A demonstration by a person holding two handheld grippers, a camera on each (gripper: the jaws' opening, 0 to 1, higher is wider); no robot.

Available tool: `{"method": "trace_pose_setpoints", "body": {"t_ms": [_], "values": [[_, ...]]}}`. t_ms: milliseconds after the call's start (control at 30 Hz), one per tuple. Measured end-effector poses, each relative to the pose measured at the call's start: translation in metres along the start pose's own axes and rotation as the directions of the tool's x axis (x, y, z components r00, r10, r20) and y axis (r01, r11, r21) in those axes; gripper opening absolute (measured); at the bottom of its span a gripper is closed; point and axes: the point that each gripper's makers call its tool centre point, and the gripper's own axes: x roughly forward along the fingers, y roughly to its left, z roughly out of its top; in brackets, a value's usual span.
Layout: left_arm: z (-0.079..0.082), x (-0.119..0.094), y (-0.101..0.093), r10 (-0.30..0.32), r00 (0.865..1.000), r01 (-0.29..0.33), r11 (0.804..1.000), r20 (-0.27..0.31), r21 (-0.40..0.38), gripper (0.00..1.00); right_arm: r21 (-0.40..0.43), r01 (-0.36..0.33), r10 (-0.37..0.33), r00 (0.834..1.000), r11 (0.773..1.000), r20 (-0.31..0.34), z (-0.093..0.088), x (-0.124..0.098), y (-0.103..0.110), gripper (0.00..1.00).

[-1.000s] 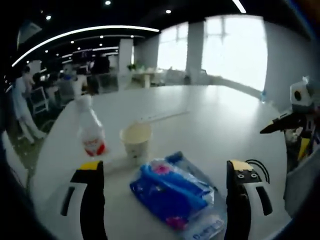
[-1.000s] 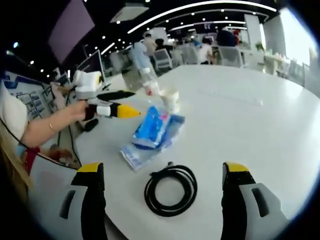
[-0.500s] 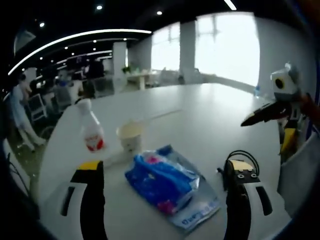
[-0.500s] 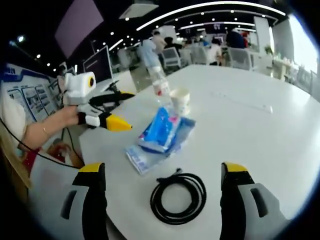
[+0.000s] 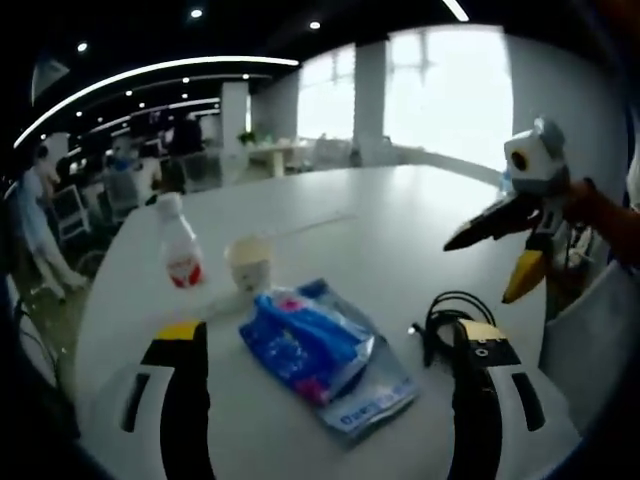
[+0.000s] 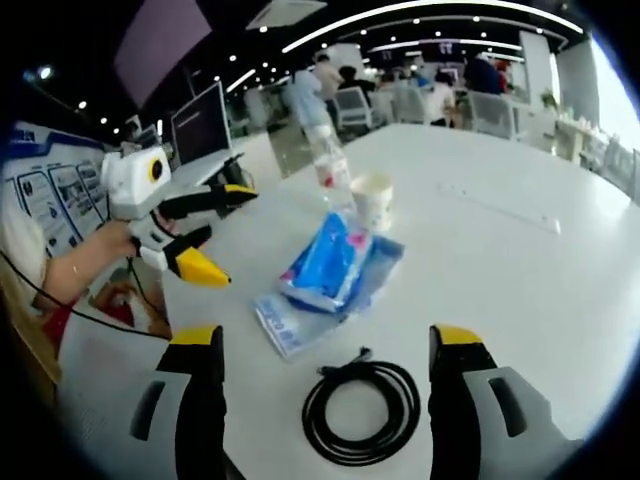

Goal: Arrange the tabletop items into an orderly group along one side of the table until the central work area is clear of visible clutter.

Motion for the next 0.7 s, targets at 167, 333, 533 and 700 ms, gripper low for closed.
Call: {"method": "trace_pose_setpoints", "body": {"t_ms": [167, 333, 533, 700], "values": [[-0.005, -0.007, -0.005, -0.002, 1.000, 0.003, 1.000, -0.019, 0.014, 0.99, -0.010, -0.037, 0.037, 0.999, 0.999, 0.004, 0.007, 0.014, 0.011, 0.83], [-0.006, -0.016, -0.012, -0.007, 1.000, 0.006, 1.000, -0.009, -0.017, 0.99, -0.024, -0.090, 0.090, 0.996, 0.996, 0.013, 0.015, 0.028, 0.023, 0.83], [-0.014, -0.019, -0.015, -0.007, 0.999, 0.006, 1.000, -0.032, -0.009, 0.99, -0.046, -0.113, 0.114, 0.993, 0.992, 0.019, 0.020, 0.045, 0.028, 0.81], [-0.013, -0.023, -0.014, 0.000, 1.000, 0.000, 1.000, -0.026, -0.006, 0.99, -0.045, -0.110, 0.111, 0.994, 0.993, 0.020, 0.023, 0.059, 0.027, 0.77]]}}
